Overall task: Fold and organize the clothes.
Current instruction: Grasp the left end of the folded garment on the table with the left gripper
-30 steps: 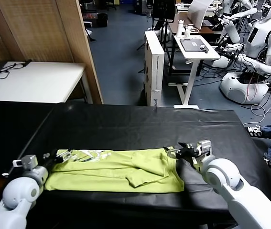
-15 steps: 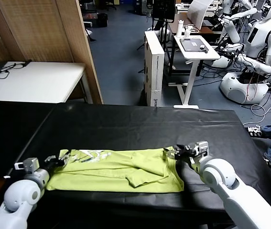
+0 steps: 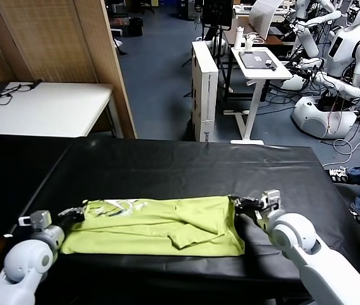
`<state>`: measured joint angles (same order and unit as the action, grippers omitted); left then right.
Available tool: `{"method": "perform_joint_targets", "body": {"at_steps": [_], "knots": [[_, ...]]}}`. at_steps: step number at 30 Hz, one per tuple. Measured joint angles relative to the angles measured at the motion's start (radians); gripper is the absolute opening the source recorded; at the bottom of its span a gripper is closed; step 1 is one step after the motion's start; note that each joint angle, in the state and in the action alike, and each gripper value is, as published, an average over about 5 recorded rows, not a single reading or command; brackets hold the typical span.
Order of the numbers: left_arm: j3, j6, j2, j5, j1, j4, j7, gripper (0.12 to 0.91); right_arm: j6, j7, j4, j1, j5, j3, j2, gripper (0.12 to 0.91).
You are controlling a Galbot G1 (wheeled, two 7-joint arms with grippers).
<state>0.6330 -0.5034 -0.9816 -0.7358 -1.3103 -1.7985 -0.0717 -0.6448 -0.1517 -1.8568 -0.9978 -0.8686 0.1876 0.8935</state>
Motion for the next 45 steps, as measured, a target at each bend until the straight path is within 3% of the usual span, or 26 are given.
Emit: {"method": "perform_joint_targets", "body": {"at_steps": [4, 6, 13, 15, 18, 21, 25, 29, 32, 45], "knots": [[0.001, 0.006, 0.001, -0.008, 0.000, -0.008, 0.000, 0.153, 0.014, 0.015, -0.008, -0.004, -0.001, 0.003, 0.002, 0.183], [0.002, 0.011, 0.003, -0.010, 0.001, -0.012, -0.002, 0.201, 0.032, 0.030, -0.014, -0.009, -0.001, 0.008, -0.001, 0.281], [0.032, 0.002, 0.051, -0.068, -0.020, -0.035, -0.004, 0.608, 0.128, 0.088, -0.066, -0.047, -0.003, 0.041, -0.053, 0.695], [0.051, -0.015, 0.083, -0.096, -0.037, -0.048, -0.004, 0.740, 0.148, 0.096, -0.088, -0.064, -0.006, 0.055, -0.075, 0.796], [0.088, -0.053, 0.135, -0.164, -0.070, -0.067, -0.018, 0.869, 0.160, 0.099, -0.122, -0.097, -0.015, 0.084, -0.102, 0.889], [0.137, -0.133, 0.169, -0.271, -0.101, -0.080, -0.013, 0.902, 0.163, 0.102, -0.155, -0.136, -0.029, 0.121, -0.122, 0.904], [0.205, -0.222, 0.180, -0.388, -0.140, -0.079, 0.056, 0.906, 0.166, 0.108, -0.185, -0.183, -0.042, 0.176, -0.135, 0.907], [0.239, -0.233, 0.172, -0.378, -0.172, -0.066, 0.129, 0.907, 0.167, 0.109, -0.197, -0.214, -0.043, 0.215, -0.139, 0.907], [0.246, -0.233, 0.162, -0.372, -0.182, -0.056, 0.159, 0.907, 0.166, 0.109, -0.203, -0.224, -0.043, 0.227, -0.140, 0.907], [0.238, -0.233, 0.135, -0.385, -0.186, -0.036, 0.189, 0.907, 0.161, 0.103, -0.214, -0.232, -0.041, 0.236, -0.145, 0.907]]}}
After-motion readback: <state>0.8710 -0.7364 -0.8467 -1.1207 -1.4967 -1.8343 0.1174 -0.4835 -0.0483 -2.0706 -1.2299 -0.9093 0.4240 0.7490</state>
